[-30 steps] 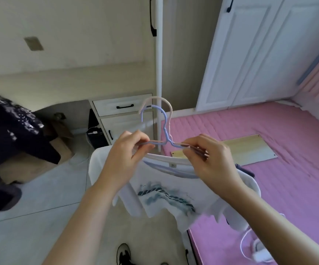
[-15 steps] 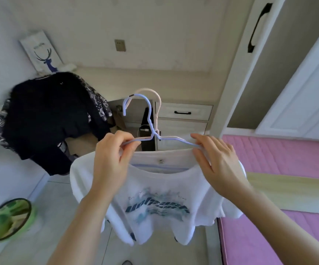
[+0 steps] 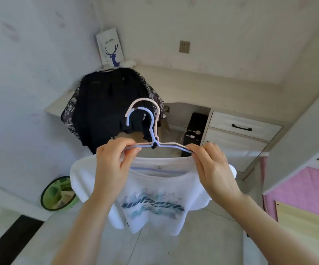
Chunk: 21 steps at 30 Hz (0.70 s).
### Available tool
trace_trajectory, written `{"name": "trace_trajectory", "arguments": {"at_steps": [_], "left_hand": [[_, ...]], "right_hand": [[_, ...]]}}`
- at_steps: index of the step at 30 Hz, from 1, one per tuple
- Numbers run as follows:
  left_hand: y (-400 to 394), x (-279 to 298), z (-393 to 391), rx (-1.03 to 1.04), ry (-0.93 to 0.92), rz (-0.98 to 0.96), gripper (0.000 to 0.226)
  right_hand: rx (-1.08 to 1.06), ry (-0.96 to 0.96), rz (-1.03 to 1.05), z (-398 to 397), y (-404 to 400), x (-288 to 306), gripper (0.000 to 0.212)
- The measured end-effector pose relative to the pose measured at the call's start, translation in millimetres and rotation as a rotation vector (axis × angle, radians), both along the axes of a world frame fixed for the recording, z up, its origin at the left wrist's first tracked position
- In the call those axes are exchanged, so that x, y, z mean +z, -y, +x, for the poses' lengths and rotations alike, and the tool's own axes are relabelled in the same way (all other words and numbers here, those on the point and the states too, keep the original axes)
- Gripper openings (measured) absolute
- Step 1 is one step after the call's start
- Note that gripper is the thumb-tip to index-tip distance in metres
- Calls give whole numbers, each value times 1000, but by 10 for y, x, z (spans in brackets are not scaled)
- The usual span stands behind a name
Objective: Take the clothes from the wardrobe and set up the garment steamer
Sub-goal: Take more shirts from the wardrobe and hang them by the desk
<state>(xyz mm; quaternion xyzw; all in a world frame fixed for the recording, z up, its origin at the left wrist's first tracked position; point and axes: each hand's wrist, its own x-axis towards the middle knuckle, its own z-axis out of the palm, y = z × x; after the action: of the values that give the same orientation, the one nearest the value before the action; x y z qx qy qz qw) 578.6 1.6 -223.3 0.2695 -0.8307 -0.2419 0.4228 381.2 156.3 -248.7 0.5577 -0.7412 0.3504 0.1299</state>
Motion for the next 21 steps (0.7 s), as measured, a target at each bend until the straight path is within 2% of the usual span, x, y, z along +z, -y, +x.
{"name": "trace_trajectory", "arguments": {"at_steps": [5,8,11,14,16,18,20,21], "left_hand": [[473,-107,330,8,80,-41,18],[787,-161,500,17,193,-32,20],[1124,-226,622,113,261,-60,24],[1378,-245,638,164,307,-8,25],[1564,-273,632,197,402,18,39],[1787,-288,654,241,502,130,49],[2021,-313,641,231,473,252,43],[2133,-339,607,232,442,249,42]], "right_hand": [[44,-32,-15,185,549,-123,18],[72,23,-26,217,818,-163,17],[90,85,-39,162,1066,-195,19],[119,125,-32,78,1332,-194,23],[129,127,-30,-2,1528,-187,26],[140,126,-33,-124,1753,-195,29],[158,121,-38,-261,1999,-204,31],[164,119,-39,-328,2134,-203,32]]}}
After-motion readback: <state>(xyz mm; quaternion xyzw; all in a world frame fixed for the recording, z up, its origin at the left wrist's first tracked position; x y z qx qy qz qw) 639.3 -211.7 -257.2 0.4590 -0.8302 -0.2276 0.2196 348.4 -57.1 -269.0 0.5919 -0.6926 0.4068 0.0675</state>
